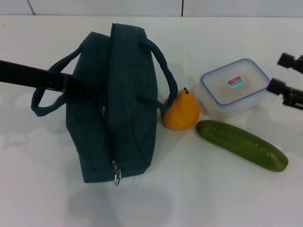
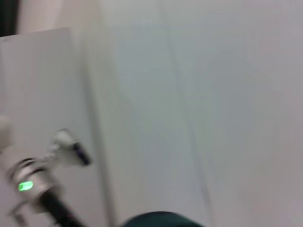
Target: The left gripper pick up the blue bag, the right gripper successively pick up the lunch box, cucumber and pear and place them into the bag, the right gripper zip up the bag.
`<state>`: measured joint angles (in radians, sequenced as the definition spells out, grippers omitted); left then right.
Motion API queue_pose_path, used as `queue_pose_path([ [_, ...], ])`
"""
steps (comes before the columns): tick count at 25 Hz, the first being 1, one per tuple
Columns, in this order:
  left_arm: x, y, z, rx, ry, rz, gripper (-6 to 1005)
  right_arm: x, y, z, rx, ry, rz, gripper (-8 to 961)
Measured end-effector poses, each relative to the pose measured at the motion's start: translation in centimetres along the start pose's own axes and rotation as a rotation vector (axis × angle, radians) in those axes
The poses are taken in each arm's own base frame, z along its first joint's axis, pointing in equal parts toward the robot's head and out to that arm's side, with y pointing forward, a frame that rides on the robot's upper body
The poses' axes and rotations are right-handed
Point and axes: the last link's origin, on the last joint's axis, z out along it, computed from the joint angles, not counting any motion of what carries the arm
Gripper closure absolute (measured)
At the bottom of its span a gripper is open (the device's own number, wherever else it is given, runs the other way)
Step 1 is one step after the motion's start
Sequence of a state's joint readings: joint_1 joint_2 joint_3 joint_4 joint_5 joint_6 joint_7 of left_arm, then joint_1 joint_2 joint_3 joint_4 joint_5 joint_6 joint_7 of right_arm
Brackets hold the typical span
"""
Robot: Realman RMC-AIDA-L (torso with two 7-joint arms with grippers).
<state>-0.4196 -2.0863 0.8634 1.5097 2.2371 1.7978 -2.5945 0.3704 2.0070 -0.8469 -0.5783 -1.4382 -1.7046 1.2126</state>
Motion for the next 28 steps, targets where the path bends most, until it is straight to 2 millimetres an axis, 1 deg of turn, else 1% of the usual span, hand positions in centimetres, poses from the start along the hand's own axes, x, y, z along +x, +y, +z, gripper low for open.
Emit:
queue_pose_path([
  [3, 0.0, 0.0, 0.0, -0.001, 0.003, 0.0, 955, 0.4, -1.1, -0.7, 0.096, -0.009, 0.048, 80],
  [8, 0.3, 0.3, 0.3, -0.006, -0.005, 0.004, 954, 1.2, -4.0, -1.6, 0.31, -0.032, 0.213, 80],
  [13, 0.8, 0.7, 0.3, -0.014, -0.001, 0.001, 954, 1.4, -6.1, -1.1, 0.399, 0.002, 0.317, 80],
  [17, 1.1, 0.9, 0.2, -0.014, 0.002, -0.007, 954, 2.0, -7.5, -0.3, 0.465, 0.039, 0.389, 80],
  [22, 1.4, 1.4, 0.2, -0.049, 0.019, -0.012, 954, 2.4, -8.5, 0.4, 0.497, 0.071, 0.431, 80],
  [28, 1.9, 2.0, -0.4, -0.041, 0.035, -0.002, 954, 2.6, -8.9, 1.2, 0.509, 0.075, 0.471, 80],
])
